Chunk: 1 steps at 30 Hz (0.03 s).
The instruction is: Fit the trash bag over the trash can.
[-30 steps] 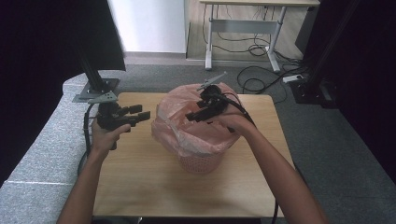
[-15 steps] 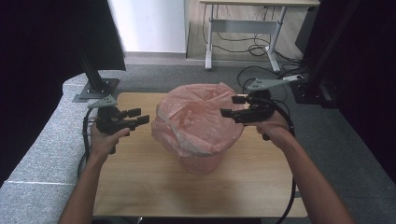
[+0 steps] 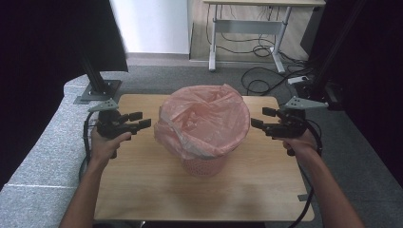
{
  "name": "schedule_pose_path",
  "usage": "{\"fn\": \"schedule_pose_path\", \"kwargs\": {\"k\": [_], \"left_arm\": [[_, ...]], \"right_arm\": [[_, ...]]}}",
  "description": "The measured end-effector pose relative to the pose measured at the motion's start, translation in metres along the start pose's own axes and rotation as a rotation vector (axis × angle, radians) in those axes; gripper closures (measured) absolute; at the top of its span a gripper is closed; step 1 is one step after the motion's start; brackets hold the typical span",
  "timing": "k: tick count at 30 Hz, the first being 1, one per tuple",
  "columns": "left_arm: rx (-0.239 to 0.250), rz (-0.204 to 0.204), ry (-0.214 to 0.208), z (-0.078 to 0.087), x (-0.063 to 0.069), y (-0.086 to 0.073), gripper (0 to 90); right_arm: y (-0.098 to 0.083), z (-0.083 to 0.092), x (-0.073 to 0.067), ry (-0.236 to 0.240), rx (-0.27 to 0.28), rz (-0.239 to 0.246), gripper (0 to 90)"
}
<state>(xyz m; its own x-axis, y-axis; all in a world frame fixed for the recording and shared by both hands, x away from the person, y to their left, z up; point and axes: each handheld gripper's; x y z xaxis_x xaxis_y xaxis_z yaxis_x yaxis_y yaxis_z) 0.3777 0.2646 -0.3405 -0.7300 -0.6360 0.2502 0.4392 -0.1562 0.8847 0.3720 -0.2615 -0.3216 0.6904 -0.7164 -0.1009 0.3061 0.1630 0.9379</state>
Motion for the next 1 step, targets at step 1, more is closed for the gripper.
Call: {"fn": "schedule_pose_path", "kwargs": {"k": [1], "left_arm": [[0.003,0.002,0.001,0.0006,-0.0005,-0.0008,40.6]], "right_arm": [[-0.0012,0.0009,0.0008,0.001,0.004,-0.003,26.0]]}}
Point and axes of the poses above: each handheld gripper's, and its own axes: z roughly backward along the jaws, y roughly out of its top, x roughly to its right, and after that the axes turned 3 degrees about -y, right-handed
